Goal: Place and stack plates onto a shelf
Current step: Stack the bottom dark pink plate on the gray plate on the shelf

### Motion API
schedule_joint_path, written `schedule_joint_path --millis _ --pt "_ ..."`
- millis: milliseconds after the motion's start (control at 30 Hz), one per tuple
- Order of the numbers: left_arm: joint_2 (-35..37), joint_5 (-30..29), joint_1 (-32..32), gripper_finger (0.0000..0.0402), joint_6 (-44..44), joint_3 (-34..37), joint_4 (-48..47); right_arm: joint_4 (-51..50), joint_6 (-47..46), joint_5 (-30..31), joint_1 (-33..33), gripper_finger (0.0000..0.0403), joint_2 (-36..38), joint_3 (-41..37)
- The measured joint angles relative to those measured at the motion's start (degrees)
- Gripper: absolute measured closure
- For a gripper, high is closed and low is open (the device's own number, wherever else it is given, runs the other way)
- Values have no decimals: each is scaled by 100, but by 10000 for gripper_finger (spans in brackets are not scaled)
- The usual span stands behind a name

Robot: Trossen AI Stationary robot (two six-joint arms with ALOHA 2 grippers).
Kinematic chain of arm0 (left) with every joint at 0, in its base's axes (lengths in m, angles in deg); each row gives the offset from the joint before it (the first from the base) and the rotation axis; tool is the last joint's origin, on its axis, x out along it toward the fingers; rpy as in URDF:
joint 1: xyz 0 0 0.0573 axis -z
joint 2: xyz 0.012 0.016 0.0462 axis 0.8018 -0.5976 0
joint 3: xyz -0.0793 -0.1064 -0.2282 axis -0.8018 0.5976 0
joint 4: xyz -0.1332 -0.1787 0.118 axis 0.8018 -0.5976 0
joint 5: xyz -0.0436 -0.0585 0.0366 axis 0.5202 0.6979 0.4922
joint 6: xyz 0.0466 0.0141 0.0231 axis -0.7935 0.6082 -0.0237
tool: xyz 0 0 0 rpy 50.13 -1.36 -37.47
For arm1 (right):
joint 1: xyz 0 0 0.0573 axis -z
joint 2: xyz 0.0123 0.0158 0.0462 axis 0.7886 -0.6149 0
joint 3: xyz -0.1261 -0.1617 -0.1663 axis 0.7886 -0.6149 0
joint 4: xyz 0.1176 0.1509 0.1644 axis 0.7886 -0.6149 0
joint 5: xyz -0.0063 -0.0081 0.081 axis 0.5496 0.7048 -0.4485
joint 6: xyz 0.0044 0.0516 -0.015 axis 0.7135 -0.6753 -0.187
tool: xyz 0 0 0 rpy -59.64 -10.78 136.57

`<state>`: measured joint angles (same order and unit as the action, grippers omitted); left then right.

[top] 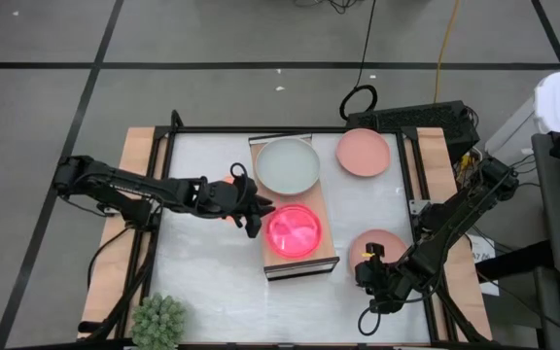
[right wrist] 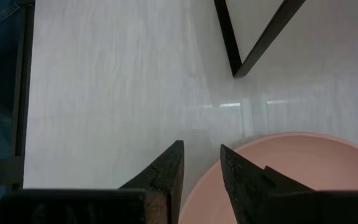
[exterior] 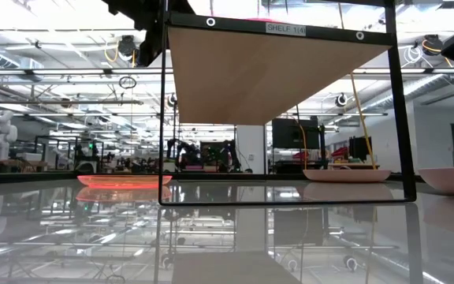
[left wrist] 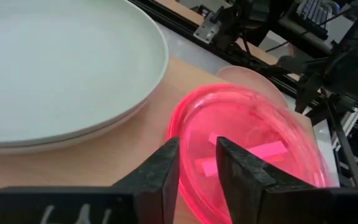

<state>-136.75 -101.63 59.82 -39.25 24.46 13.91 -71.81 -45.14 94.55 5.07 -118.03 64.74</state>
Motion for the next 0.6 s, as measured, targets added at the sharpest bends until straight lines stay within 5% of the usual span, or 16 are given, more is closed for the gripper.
schedule_joint_path --millis 600 --pt "449 54 815 284 -459 8 -615 20 -519 -456 -74 314 2 0"
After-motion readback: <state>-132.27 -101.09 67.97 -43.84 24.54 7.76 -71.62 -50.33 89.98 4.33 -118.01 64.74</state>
